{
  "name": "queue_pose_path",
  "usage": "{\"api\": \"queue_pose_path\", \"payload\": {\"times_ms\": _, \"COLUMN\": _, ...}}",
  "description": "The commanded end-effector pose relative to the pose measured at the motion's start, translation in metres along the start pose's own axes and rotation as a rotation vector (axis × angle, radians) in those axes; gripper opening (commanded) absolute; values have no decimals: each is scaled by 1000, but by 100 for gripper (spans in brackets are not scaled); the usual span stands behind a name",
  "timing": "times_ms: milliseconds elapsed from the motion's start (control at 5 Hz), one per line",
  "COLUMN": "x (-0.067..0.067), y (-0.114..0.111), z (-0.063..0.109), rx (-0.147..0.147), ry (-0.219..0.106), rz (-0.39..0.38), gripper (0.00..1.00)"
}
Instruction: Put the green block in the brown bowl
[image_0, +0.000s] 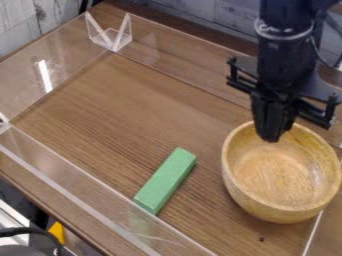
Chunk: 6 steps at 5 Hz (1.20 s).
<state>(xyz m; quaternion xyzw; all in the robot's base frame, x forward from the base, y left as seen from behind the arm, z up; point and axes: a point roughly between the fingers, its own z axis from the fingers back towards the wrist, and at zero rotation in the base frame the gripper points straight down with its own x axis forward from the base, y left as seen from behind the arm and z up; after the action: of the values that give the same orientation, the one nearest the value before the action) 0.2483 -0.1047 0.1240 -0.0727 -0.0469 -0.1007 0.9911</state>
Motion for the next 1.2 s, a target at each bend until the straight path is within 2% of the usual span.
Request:
{"api": "queue_pose_path", "payload": {"times_ms": 0, "x": -4, "y": -4, "z": 5, "rx": -9, "ry": -62, "rz": -6, "gripper": 0}}
{"api": "queue_pose_path", "payload": {"times_ms": 200, "x": -1, "y": 2, "z": -17, "rx": -3, "ry": -79, "rz": 45, "gripper": 0}}
{"api": "queue_pose_path", "payload": {"times_ms": 400, "x": 4, "y": 8, "z": -27, "rx": 1, "ry": -97, "rz": 83, "gripper": 0}}
{"api": "queue_pose_path", "payload": {"times_ms": 800, "x": 1, "y": -4, "z": -18, "rx": 5, "ry": -122, "rz": 109, "gripper": 0}}
{"api": "queue_pose_path", "payload": {"times_ms": 1000, "x": -3, "y": 9, "z": -5, "rx": 5, "ry": -121, "rz": 134, "gripper": 100}}
